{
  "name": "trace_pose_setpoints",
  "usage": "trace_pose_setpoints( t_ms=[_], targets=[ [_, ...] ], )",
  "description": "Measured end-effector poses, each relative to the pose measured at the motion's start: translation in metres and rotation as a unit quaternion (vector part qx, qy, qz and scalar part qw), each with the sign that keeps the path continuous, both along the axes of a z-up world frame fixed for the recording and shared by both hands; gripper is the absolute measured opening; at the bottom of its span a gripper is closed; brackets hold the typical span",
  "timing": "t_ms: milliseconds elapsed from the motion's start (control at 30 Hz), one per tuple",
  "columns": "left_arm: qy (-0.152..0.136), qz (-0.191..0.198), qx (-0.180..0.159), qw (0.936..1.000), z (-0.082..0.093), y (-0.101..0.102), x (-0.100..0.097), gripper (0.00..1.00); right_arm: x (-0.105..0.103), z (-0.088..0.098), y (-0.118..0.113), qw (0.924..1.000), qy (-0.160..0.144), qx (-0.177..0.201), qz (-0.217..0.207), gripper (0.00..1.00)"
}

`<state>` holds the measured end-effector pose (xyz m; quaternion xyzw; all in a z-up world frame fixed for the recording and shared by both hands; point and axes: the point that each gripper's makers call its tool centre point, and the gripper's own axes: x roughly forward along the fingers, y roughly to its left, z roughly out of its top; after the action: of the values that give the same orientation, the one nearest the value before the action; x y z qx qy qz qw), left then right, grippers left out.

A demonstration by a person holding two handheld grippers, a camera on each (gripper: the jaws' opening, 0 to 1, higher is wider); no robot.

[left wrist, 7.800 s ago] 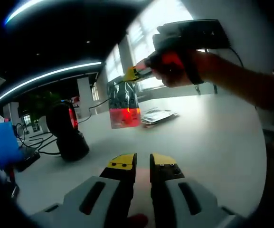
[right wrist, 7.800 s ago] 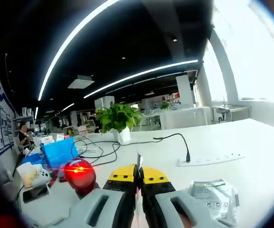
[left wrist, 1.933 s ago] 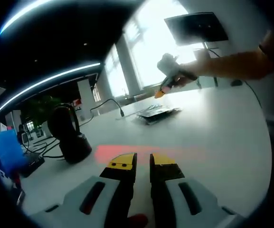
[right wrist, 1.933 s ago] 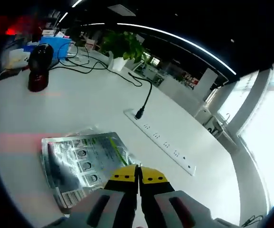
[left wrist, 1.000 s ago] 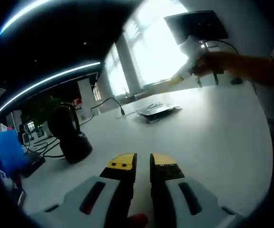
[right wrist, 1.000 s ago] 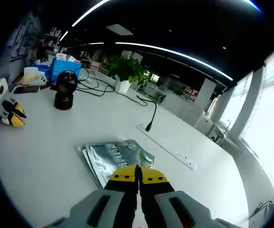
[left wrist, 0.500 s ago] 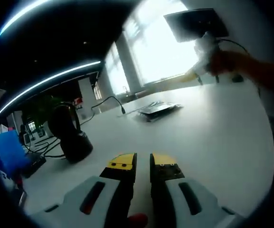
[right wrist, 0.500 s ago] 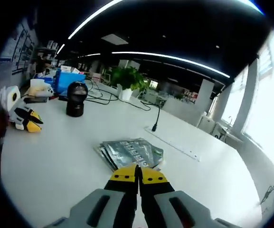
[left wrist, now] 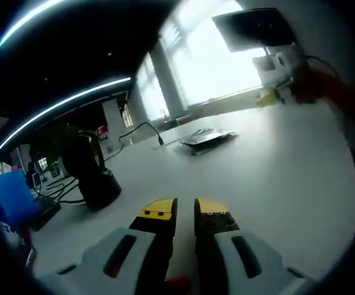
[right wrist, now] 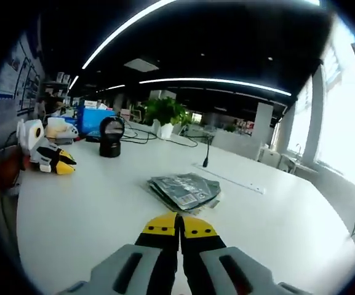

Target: Clip sheet goods on table flip sheet goods clip sheet goods scan sheet goods put sheet goods back to table

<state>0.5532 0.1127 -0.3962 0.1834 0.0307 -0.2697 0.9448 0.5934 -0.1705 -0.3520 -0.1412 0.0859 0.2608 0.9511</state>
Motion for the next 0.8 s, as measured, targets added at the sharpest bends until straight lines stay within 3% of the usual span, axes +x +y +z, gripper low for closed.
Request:
trace_pose_setpoints(
  t_ms=[200, 333, 667, 800],
  targets=[
    [-0.002, -0.009, -0.005, 0.9999, 0.002, -0.003, -0.003, 0.04, -0.016, -0.008, 0.001, 0.9995, -0.001, 0.028, 0.014, 0.00],
    [0.004, 0.002, -0.029, 0.9996, 0.007, 0.001, -0.004, 0.04, -0.021, -0.015, 0.000, 0.9995, 0.003, 0.029, 0.012, 0.00],
    [-0.021, 0.010, -0.027, 0.9994, 0.027, 0.005, 0.001, 0.05, -0.035, -0.022, -0.001, 0.9990, -0.004, 0.043, 0.010, 0.00],
    [-0.010, 0.010, -0.055, 0.9984, 0.026, 0.005, 0.006, 0.05, -0.037, -0.021, -0.001, 0.9979, -0.010, 0.061, 0.017, 0.00]
  ],
)
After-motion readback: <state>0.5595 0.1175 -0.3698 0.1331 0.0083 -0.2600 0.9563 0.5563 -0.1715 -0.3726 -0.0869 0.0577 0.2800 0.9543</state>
